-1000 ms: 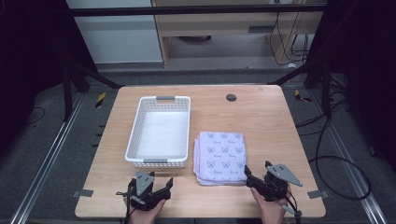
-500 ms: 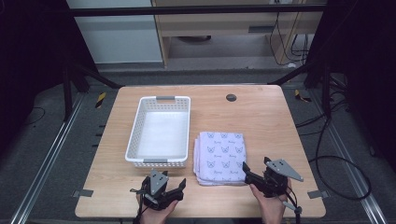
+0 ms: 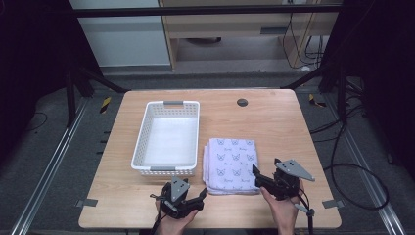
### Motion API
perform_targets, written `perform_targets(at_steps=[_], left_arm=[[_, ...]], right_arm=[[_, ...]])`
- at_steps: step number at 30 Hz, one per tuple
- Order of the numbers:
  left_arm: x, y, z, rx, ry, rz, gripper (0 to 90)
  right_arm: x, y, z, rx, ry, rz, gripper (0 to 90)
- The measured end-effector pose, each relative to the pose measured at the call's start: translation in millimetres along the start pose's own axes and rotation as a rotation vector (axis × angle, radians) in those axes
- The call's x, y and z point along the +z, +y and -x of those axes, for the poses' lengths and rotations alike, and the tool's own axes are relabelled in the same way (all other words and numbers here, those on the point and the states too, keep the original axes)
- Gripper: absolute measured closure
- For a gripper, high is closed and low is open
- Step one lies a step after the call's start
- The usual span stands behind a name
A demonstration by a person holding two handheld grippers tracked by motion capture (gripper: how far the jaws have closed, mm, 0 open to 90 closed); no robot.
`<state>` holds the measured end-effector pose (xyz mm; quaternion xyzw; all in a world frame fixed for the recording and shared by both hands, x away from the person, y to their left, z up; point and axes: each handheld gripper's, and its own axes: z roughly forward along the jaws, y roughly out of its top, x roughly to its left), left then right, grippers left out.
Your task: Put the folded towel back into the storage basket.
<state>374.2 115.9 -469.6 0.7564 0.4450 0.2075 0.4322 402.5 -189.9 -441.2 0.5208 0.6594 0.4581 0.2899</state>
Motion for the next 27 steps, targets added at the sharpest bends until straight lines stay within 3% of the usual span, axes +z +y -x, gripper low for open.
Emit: perform_targets(at_steps=[5,12,27], left_arm=[[6.0,3.4,5.4,0.003,-0.022,0.004,27.3],[21.2,7.9,11.0,0.029,-0.022,-0.032,27.4],[45.4,9.7,8.0,0.032,-0.030,-0.070,29.7]], right_arm=[[4.4,4.8,-1.0,-0.008,0.011,-0.003,21.5],[10.7,10.1,-0.1,-0.016,0.019,-0.010,21.3],[23.0,23.1,2.8,-0.034,0.024,-0.015,22.2]])
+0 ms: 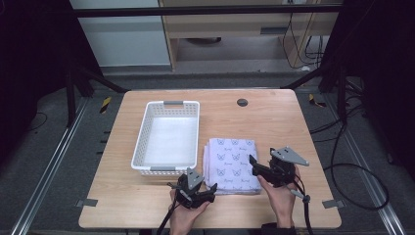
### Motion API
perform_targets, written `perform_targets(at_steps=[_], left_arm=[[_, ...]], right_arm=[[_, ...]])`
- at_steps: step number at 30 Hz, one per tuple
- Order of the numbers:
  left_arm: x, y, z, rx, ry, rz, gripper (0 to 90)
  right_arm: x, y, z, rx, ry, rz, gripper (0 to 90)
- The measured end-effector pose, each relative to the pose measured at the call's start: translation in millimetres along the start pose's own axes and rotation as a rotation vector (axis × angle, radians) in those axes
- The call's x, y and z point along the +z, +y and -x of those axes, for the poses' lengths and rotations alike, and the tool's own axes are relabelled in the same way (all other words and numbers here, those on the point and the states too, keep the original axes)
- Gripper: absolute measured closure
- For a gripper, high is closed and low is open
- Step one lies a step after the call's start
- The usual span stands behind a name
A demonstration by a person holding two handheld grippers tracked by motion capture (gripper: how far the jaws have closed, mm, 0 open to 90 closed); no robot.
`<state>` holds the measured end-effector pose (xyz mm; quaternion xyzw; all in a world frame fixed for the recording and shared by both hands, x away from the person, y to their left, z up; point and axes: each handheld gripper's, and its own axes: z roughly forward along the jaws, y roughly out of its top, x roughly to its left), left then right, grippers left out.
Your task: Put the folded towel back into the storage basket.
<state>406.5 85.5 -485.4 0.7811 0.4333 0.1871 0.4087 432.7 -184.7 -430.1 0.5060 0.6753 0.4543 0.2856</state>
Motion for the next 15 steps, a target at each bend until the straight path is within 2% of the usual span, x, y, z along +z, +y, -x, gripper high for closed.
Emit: perform_targets(at_steps=[6,15], left_arm=[[7.6,-0.7,-2.2,-0.005,-0.020,-0.014,31.0],[17.4,-0.2,-4.8,-0.011,-0.025,-0.028,32.4]], right_arm=[[9.2,3.7,5.0,0.002,-0.004,-0.014,23.0],[38.5,3.0,19.4,0.025,-0.017,-0.057,24.9]])
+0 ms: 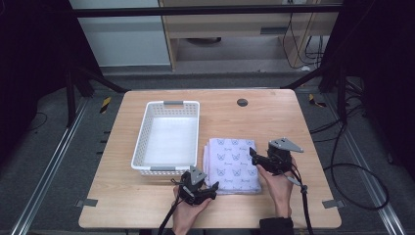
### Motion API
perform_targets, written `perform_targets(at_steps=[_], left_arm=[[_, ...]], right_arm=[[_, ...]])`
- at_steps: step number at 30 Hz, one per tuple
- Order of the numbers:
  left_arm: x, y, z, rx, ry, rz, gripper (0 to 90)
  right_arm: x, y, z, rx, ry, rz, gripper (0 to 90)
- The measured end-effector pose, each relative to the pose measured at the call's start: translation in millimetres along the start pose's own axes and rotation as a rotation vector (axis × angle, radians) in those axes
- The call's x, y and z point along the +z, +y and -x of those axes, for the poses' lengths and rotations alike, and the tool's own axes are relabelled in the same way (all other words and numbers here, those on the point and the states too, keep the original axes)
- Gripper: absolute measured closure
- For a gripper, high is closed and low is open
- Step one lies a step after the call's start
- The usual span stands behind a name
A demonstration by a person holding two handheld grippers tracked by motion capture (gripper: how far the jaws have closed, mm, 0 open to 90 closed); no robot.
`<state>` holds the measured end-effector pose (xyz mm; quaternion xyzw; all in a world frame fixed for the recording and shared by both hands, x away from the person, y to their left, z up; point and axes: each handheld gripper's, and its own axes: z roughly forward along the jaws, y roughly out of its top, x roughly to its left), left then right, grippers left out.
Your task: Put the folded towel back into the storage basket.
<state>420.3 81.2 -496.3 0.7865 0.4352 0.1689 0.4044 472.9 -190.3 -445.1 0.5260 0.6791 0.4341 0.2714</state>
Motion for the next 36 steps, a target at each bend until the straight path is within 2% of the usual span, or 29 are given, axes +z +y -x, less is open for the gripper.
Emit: perform_targets(at_steps=[2,14,18,25,30,36], left_arm=[[1.1,0.3,-0.7,-0.006,-0.004,0.007,32.3],[9.9,1.7,-3.6,-0.018,-0.011,-0.003,32.6],[13.2,1.1,-4.4,-0.020,-0.018,-0.012,33.2],[16.6,0.6,-6.6,-0.026,-0.038,-0.020,33.8],[17.7,0.8,-6.3,0.000,-0.031,-0.020,33.7],[18.0,0.9,-5.3,-0.003,-0.027,-0.021,34.3]], right_arm=[[10.0,-0.8,3.8,0.014,0.002,-0.019,25.4],[40.1,-6.7,14.4,0.048,-0.002,-0.068,27.5],[49.4,-10.3,15.8,0.046,-0.003,-0.089,29.3],[64.8,-19.5,14.8,0.037,-0.004,-0.164,32.4],[68.5,-21.8,15.0,0.041,0.003,-0.178,33.3],[70.4,-23.4,14.5,0.058,0.016,-0.197,37.8]])
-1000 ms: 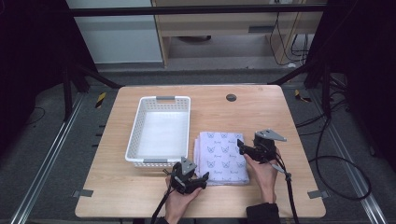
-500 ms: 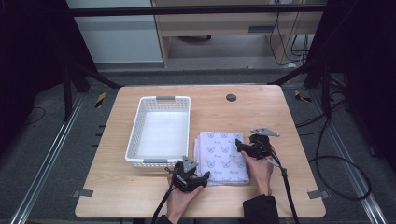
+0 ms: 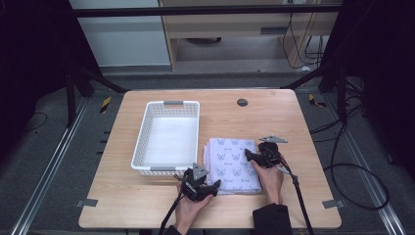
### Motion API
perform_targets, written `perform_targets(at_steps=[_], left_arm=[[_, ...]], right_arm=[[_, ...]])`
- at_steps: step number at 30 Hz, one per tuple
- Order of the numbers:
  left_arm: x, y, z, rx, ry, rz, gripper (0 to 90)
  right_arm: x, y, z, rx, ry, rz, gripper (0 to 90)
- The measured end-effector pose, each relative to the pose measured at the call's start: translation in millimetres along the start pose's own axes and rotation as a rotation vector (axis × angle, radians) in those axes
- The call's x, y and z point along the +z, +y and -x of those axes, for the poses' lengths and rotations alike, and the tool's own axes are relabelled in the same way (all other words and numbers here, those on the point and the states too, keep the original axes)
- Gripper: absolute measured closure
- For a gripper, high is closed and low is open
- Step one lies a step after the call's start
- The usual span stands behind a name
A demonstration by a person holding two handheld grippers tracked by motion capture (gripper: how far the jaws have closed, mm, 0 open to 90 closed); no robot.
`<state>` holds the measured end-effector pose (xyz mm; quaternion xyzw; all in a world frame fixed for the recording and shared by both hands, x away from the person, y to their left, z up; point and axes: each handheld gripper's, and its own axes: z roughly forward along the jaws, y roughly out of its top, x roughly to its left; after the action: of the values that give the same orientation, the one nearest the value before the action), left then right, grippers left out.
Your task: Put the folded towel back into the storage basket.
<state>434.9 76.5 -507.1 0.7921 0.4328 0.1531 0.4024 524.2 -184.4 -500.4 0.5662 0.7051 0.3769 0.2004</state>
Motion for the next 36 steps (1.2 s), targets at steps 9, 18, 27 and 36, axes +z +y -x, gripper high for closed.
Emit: perform_targets(at_steps=[9,18,27,36], left_arm=[[-0.9,-0.3,1.9,-0.027,-0.025,0.003,45.6],[0.4,-1.9,-3.3,-0.104,-0.108,0.018,64.7],[-6.0,0.4,0.3,-0.075,-0.080,0.040,71.2],[-23.9,7.9,8.4,-0.008,-0.053,0.066,72.0]], right_arm=[[2.5,-3.0,3.1,0.053,0.069,-0.010,52.0],[0.8,-3.0,-0.4,0.043,0.082,0.000,67.1],[-6.3,-0.8,-5.8,0.003,0.058,0.000,75.5],[-25.3,2.6,-14.5,-0.047,0.052,0.043,75.6]])
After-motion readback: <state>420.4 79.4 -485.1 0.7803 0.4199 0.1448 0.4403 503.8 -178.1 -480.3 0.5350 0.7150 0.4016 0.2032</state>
